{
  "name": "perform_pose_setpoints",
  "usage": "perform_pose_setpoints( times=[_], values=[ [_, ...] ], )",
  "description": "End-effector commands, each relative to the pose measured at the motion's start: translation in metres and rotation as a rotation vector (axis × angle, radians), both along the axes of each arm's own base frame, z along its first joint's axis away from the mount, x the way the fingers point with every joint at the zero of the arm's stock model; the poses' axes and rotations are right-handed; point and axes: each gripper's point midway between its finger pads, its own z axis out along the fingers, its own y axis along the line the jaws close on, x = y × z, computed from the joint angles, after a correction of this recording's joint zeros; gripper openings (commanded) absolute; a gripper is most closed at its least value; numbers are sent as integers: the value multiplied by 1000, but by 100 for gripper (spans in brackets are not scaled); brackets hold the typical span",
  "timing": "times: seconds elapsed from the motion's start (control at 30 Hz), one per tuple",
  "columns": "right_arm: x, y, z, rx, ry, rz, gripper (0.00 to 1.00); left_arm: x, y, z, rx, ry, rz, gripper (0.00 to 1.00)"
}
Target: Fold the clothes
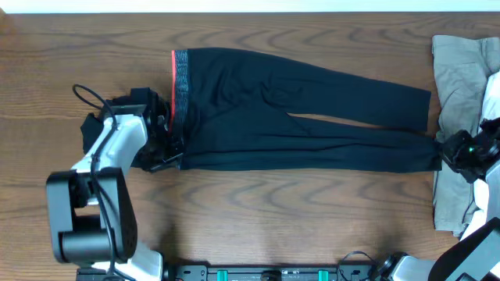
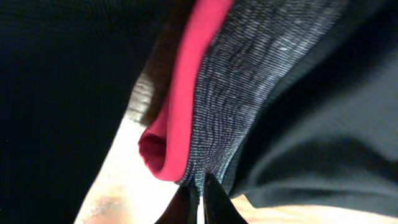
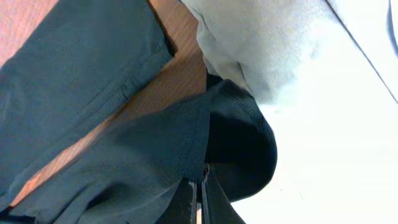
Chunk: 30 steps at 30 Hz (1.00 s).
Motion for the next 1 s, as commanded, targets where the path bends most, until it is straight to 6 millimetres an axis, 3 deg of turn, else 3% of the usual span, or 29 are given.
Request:
perform_pose_setpoints(
  times=[0.0,0.1,0.43,0.8,0.97],
  values=[
    [-3,-3,2,0,7,-23,1,10,-2,27,-6,-90,-37,6],
    [-4,-2,1,2,14,-24,1,5,-2,35,-6,-92,-39,7],
    [-4,-2,1,3,15,-23,1,-17,-3,21,-11,-13,-29,43],
    [-4,-2,1,3,14,-24,1,-24,-4,-24,-9,-67,49,51],
    [-4,-2,1,5,14,-23,1,-14,-3,-28,-8,-119,66,51]
  ],
)
